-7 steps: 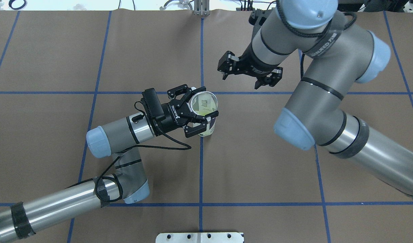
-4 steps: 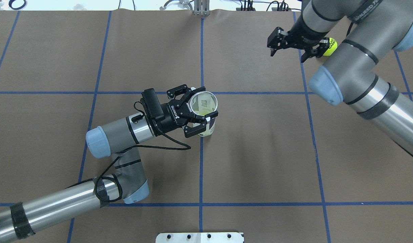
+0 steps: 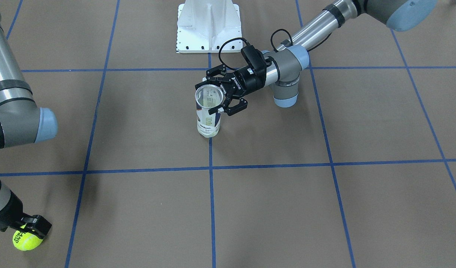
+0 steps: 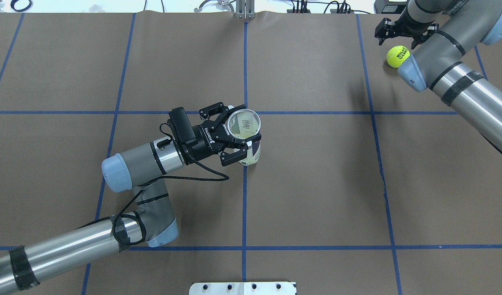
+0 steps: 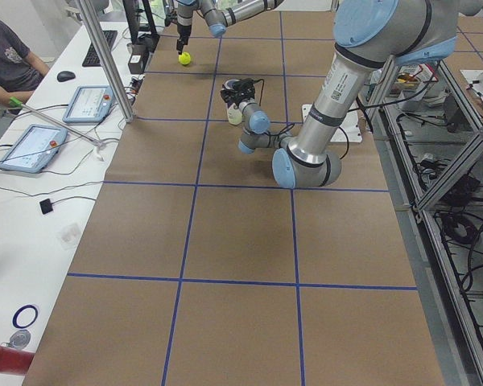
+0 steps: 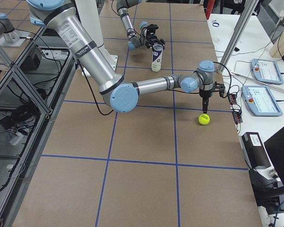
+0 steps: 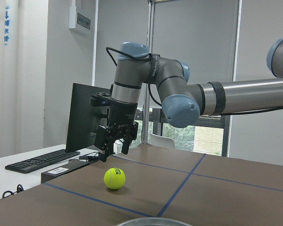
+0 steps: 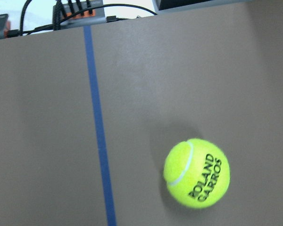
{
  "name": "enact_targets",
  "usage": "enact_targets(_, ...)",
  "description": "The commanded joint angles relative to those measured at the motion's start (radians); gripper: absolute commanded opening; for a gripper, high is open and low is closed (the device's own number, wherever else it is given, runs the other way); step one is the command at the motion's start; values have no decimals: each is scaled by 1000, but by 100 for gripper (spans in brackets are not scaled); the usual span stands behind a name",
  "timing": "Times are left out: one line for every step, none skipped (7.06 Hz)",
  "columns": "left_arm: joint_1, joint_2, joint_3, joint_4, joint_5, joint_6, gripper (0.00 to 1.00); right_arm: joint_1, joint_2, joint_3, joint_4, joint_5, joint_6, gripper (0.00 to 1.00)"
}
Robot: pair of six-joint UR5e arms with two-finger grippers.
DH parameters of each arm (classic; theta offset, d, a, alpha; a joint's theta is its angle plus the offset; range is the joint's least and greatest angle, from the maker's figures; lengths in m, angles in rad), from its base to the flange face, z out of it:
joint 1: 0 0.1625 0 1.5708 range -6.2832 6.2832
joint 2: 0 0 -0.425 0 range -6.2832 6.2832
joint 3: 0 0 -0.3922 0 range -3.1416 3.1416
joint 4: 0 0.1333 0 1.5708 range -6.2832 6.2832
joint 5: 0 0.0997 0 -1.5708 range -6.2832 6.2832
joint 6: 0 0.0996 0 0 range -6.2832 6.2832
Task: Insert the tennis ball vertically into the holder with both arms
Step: 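Move the right gripper to the farther tennis ball and grasp it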
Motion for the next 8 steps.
enact_targets(1, 2, -2, 0, 0, 0, 87, -21, 10, -96, 121, -57, 59, 99)
enact_targets(-1, 2, -2, 0, 0, 0, 87, -35, 7, -102, 121, -79, 59, 99)
enact_targets(-1, 2, -2, 0, 0, 2, 87, -37, 7, -111, 121, -79, 57, 99)
enact_targets(-1, 2, -3, 0, 0, 2, 87, -43, 3, -116, 121, -81, 57, 99)
enact_targets(-1, 2, -3, -2, 0, 2, 87, -43, -5, -119, 121, -87, 56, 98)
enact_targets(-1, 2, -5, -2, 0, 2, 87, -46, -5, -123, 121, -103, 56, 94)
enact_targets(-1, 2, -6, -2, 0, 0, 87, -46, -9, -125, 121, -105, 56, 88)
enact_targets(-1, 2, -6, -2, 2, 0, 88, -46, -6, -128, 121, -107, 56, 69)
